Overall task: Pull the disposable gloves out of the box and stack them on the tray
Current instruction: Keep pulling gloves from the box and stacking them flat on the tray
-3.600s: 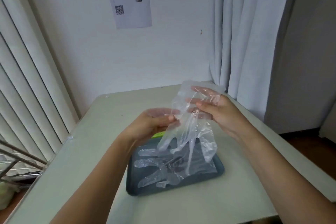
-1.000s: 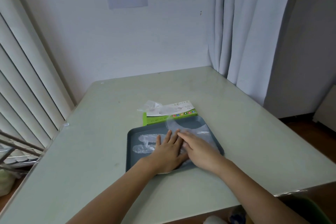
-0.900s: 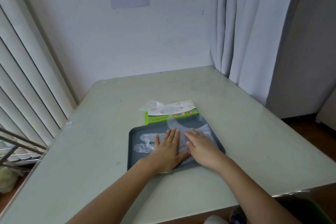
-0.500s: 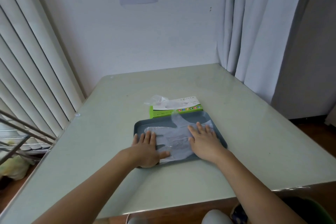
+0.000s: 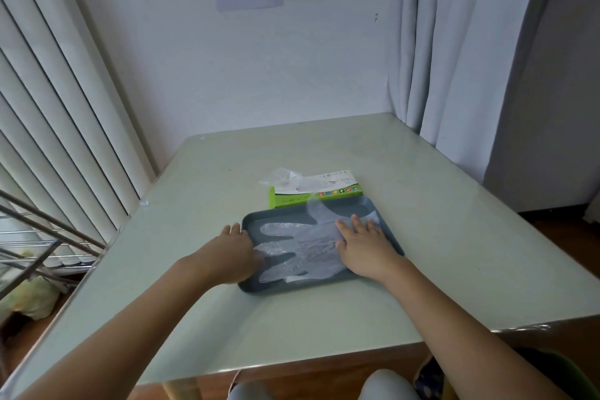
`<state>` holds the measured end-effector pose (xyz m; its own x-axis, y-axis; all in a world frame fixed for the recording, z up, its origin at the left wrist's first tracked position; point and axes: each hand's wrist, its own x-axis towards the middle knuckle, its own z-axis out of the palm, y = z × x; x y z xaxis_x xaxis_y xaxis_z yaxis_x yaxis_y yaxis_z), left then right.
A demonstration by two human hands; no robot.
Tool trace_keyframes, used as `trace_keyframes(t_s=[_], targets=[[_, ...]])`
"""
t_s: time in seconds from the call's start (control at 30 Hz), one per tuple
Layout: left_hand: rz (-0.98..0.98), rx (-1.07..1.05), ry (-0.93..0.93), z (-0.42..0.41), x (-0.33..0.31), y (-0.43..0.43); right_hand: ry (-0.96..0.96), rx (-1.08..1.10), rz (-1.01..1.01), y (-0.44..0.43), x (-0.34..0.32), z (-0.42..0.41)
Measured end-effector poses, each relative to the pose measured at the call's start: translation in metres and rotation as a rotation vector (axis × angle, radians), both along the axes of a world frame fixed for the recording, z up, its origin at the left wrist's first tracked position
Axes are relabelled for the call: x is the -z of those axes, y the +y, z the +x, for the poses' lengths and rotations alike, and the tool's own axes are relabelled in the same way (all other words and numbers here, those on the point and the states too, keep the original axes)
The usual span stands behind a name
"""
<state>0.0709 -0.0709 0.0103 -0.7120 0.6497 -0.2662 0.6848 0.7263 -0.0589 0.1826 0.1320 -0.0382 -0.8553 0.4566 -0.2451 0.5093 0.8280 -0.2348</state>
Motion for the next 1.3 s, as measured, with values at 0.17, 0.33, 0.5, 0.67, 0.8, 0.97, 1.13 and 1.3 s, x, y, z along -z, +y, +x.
trace_keyframes(t_s=[0.17, 0.33, 0.5, 0.67, 0.8, 0.97, 1.13, 1.3], targets=[[0.350, 0.001, 0.008, -0.009, 0.003, 0.014, -0.019, -0.026, 0.028, 0.002, -0.007, 0.001], [0.384, 0.049, -0.069, -0.025, 0.018, 0.019, -0.033, -0.039, 0.038, 0.002, -0.009, 0.001], [0.396, 0.259, 0.012, -0.031, 0.026, 0.011, -0.028, -0.057, 0.062, 0.004, -0.008, 0.001], [0.287, 0.295, 0.043, -0.044, 0.024, -0.004, -0.034, -0.068, 0.045, 0.008, -0.008, -0.001], [0.331, 0.246, 0.018, -0.056, 0.021, -0.003, 0.001, -0.082, 0.067, 0.015, -0.018, -0.004], [0.662, -0.085, -0.043, -0.073, 0.006, 0.022, 0.242, -0.081, -0.015, 0.030, -0.042, -0.015], [0.847, -0.353, -0.225, -0.109, 0.002, 0.054, 0.475, -0.068, -0.123, 0.052, -0.053, -0.048], [0.934, -0.470, -0.460, -0.133, 0.011, 0.079, 0.480, -0.034, -0.171, 0.072, -0.040, -0.083]])
